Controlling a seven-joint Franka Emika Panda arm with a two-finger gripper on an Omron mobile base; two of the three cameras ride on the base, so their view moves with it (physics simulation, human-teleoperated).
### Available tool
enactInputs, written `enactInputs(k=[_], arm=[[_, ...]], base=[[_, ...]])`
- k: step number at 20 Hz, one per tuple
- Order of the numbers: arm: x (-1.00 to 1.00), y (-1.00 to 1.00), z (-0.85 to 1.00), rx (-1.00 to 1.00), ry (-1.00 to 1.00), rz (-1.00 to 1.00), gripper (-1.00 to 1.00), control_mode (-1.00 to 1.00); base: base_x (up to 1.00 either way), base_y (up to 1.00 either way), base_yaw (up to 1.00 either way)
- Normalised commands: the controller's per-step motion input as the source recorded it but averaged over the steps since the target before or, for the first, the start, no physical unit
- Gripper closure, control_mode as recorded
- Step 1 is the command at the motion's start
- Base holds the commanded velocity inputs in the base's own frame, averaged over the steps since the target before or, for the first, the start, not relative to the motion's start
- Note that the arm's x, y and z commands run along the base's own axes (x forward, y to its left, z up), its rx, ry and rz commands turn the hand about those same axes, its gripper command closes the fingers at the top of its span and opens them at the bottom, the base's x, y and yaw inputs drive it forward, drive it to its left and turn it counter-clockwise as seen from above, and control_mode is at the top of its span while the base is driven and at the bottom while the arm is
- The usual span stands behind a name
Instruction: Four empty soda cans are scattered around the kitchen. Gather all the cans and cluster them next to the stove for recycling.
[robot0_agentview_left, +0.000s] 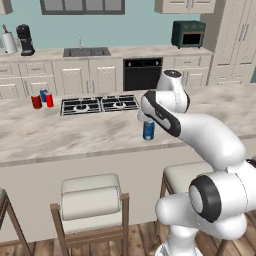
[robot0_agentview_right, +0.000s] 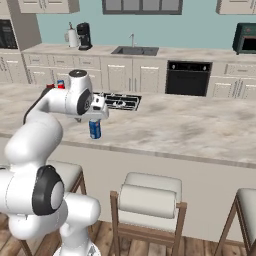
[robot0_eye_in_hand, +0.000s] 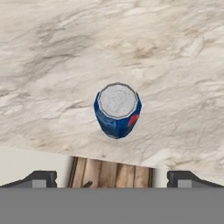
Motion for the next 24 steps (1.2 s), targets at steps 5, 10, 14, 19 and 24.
enactInputs(k=[5,10,14,19,24], arm=[[0.19,0.0,-0.05,0.0,0.0,0.0,-1.0,-1.0],[0.18,0.0,-0.09,0.0,0.0,0.0,-1.0,-1.0],[0.16,0.0,-0.13,0.0,0.0,0.01,-1.0,-1.0],[0.14,0.0,-0.12,0.0,0.0,0.03,-1.0,-1.0],[0.09,0.0,-0.09,0.0,0.0,0.03,-1.0,-1.0]], base=[[0.0,0.0,0.0],[0.0,0.0,0.0],[0.0,0.0,0.0],[0.0,0.0,0.0],[0.0,0.0,0.0]])
